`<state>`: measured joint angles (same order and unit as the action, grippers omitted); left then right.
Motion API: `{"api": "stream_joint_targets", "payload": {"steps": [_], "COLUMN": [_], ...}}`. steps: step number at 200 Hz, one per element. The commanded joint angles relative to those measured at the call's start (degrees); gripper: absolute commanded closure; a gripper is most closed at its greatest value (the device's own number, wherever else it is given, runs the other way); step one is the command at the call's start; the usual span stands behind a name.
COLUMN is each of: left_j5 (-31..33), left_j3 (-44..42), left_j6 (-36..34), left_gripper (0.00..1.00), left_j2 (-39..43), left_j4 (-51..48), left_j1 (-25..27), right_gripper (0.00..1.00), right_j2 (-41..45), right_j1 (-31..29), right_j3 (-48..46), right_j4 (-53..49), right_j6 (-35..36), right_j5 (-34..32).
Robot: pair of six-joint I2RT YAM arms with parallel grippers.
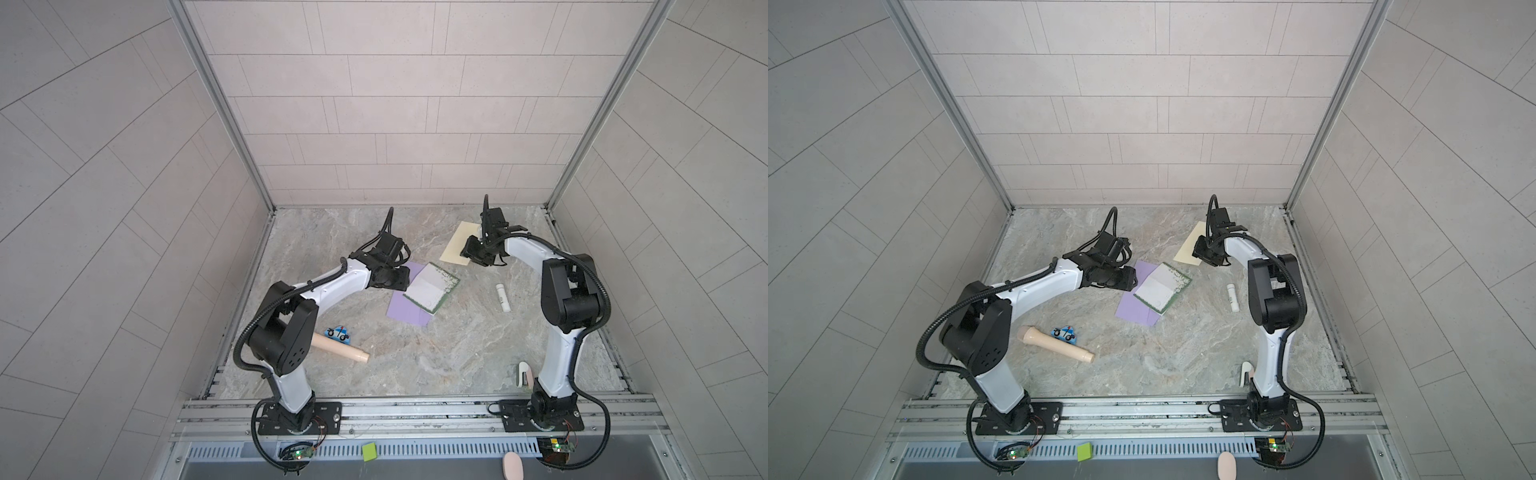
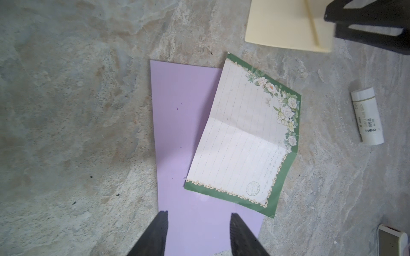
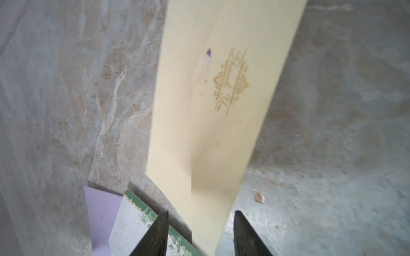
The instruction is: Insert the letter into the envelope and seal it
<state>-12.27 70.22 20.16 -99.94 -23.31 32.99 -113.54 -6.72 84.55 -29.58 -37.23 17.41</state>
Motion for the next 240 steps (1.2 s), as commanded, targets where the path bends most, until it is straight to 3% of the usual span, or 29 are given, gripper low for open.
{"api": "stream_joint_targets", "payload": {"steps": [1, 40, 79, 112, 134, 164, 191, 219, 240], "left_j5": [0.8, 0.4, -2.6, -2.8, -3.1, -4.2, -5.1, -6.0, -6.3], "left_j3": [-1.0, -2.3, -2.0, -2.0, -2.1, -2.8, -2.4, -1.2, 0.2], "left_j6": [0.4, 0.8, -0.8, -2.2, -2.6, -1.0, 0.2, 0.4, -1.2], "left_gripper": [0.42, 0.33, 0.30, 0.30, 0.30, 0.30, 0.30, 0.37, 0.39], "left_j2": [2.1, 2.8, 1.5, 1.1, 1.0, 0.6, -1.1, -4.5, -7.3], "left_j4": [-0.2, 1.8, 1.8, 1.7, 1.7, 3.2, 3.8, 3.5, 1.3], "left_j1": [-0.7, -1.7, -1.8, -1.7, -1.7, -1.7, -1.7, -1.6, -1.1], "right_gripper": [0.44, 0.44, 0.43, 0.45, 0.45, 0.44, 0.44, 0.42, 0.42], "right_j2": [4.8, 11.8, 15.9, 17.0, 20.4, 24.1, 24.9, 20.7, 14.7], "right_j1": [-0.1, 0.1, 0.2, 0.1, -0.2, -1.3, -7.3, -14.4, -17.9], "right_j3": [1.0, -4.7, -13.8, -19.5, -22.6, -22.1, -19.1, -14.9, -9.9], "right_j4": [-9.1, -16.9, -15.7, -12.5, -10.4, -11.5, -11.6, -8.9, -9.3], "right_j6": [1.8, 2.4, 5.1, 7.4, 8.1, 9.3, 11.5, 13.5, 14.4], "right_j5": [-11.7, -22.9, -21.8, -16.7, -17.4, -19.1, -17.1, -9.5, -8.1]}}
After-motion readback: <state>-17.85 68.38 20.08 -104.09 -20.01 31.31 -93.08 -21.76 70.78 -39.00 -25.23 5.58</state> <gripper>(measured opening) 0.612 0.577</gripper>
